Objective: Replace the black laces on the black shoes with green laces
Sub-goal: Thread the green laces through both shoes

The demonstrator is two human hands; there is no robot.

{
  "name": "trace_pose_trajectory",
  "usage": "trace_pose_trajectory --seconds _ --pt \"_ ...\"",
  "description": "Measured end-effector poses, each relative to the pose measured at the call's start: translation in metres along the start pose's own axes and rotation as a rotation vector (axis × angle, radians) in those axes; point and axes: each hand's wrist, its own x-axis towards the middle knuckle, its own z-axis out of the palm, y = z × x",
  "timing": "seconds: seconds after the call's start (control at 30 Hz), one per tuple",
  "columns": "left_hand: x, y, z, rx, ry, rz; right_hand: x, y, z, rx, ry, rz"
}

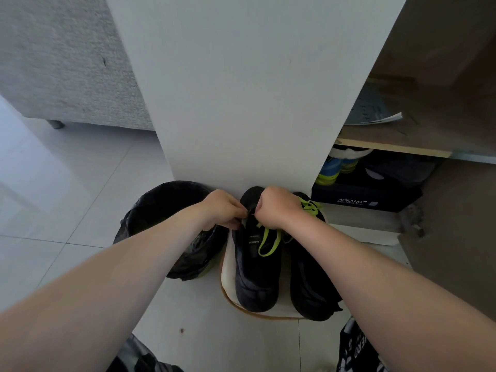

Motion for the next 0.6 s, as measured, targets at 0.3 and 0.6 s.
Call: trace_pose_trajectory --seconds 0.3,0.6 --pt "-0.0028 -0.0013 0.0019 -0.015 0.036 0.002 -0.0042 0.0016 0.0083 0.138 0.038 -0.013" --pt "-0.0077 -0.0008 0.0068 0.027 0.064 0.038 -0.0059 0.0051 0.0062 0.170 0.009 -0.042"
